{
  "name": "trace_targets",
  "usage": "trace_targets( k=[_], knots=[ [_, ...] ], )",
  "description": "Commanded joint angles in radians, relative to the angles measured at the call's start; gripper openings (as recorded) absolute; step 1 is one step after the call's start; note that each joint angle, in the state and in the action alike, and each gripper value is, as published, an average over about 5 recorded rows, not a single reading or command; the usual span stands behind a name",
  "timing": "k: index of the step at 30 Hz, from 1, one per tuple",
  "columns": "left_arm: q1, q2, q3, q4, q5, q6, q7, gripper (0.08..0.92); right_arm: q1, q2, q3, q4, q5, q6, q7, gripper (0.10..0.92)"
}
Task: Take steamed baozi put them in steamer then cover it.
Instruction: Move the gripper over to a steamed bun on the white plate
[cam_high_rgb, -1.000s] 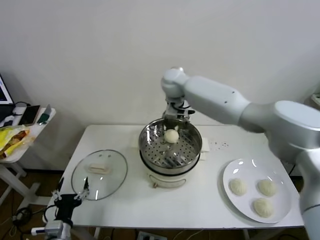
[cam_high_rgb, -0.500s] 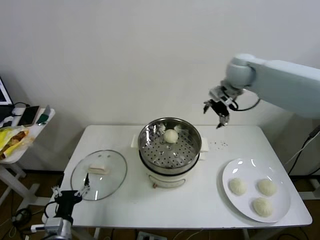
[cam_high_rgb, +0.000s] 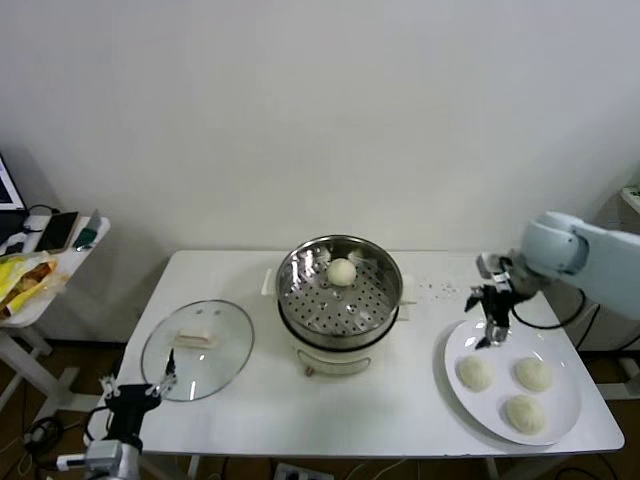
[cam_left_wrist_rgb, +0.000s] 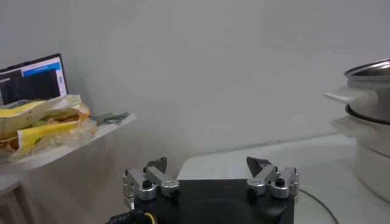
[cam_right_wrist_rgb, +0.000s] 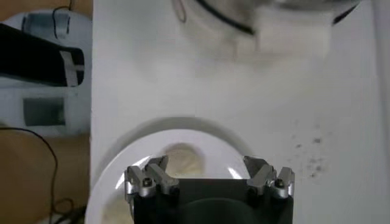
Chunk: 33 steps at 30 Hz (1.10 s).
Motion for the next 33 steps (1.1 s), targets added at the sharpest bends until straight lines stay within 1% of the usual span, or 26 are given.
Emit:
trace_targets(
  k=[1,9,20,31,33],
  knots=[
    [0.016,0.002,-0.004,0.008,0.002,-0.007,0.001,0.823,-0.327,-0.059,0.246,-0.053,-0.097,-0.066,0.021,0.823],
    [0.018,-0.003,-0.004,0.013,0.008,-0.008,0.001,0.823,-0.329,0.018,0.248,-0.136,-0.135,-0.047,0.021,0.823],
    [0.02,0.001,-0.01,0.019,0.014,-0.009,0.0,0.823,-0.354,0.1,0.254,-0.181,-0.15,-0.039,0.024,0.823],
    [0.013,0.005,-0.011,0.021,0.017,-0.007,-0.001,0.823,-0.357,0.121,0.247,-0.187,-0.156,-0.029,0.021,0.822],
    [0.012,0.007,-0.011,0.02,0.017,-0.007,-0.001,0.823,-0.354,0.118,0.247,-0.19,-0.161,-0.023,0.02,0.807]
  ],
)
